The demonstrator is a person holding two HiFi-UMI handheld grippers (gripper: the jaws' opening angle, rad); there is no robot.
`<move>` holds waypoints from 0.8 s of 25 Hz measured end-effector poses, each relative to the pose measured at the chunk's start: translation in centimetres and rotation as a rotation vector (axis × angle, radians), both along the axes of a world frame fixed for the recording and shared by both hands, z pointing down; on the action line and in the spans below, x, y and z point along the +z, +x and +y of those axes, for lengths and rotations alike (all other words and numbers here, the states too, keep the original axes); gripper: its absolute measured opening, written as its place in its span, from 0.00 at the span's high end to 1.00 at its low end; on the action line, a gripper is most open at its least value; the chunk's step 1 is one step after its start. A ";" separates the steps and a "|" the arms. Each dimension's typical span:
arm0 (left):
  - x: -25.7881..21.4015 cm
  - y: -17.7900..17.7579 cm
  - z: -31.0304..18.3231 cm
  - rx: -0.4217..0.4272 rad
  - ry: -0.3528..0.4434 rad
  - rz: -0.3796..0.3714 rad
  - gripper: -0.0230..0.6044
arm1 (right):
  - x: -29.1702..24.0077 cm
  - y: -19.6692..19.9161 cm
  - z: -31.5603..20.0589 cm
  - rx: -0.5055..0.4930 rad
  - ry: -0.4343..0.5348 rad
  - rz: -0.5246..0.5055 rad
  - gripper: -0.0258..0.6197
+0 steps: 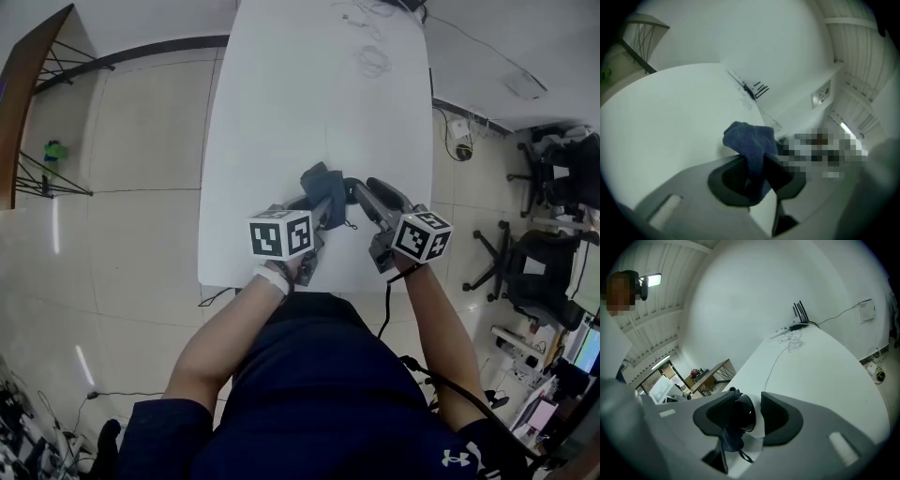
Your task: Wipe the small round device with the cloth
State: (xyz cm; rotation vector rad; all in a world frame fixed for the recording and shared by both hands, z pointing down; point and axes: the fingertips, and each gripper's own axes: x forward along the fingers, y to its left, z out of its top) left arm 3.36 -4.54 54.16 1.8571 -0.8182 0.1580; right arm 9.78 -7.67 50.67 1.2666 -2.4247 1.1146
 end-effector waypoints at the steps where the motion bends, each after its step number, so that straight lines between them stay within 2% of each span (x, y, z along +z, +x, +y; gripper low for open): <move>1: 1.4 -0.3 0.3 -0.005 -0.027 -0.032 0.81 | 0.0 -0.1 0.0 -0.005 0.000 -0.001 0.68; 3: 3.9 -0.8 0.7 -0.015 -0.073 -0.094 0.81 | 0.1 -0.2 0.0 -0.014 0.000 -0.004 0.68; 6: 5.4 -1.3 0.6 -0.033 -0.095 -0.153 0.81 | 0.0 -0.2 -0.2 -0.023 0.003 -0.009 0.68; 9: 5.0 -1.4 0.5 -0.060 -0.110 -0.160 0.81 | -0.1 -0.1 -0.2 -0.019 0.005 -0.023 0.68; 10: 4.2 -1.6 0.6 -0.089 -0.121 -0.125 0.81 | -0.1 -0.2 -0.1 -0.016 0.005 -0.028 0.68; 12: 1.3 -1.6 0.5 -0.160 -0.117 0.001 0.82 | -0.2 -0.4 0.0 -0.014 0.005 -0.036 0.69; 15: -3.9 -0.5 0.6 -0.185 -0.022 0.171 0.82 | -0.2 -0.3 -0.1 -0.015 0.007 -0.046 0.69; 17: -5.3 0.5 0.8 -0.167 0.036 0.219 0.82 | -0.2 -0.4 -0.1 -0.017 0.006 -0.054 0.69; 20: -4.6 1.4 1.0 -0.150 0.068 0.249 0.82 | -0.2 -0.5 -0.1 -0.017 0.005 -0.058 0.69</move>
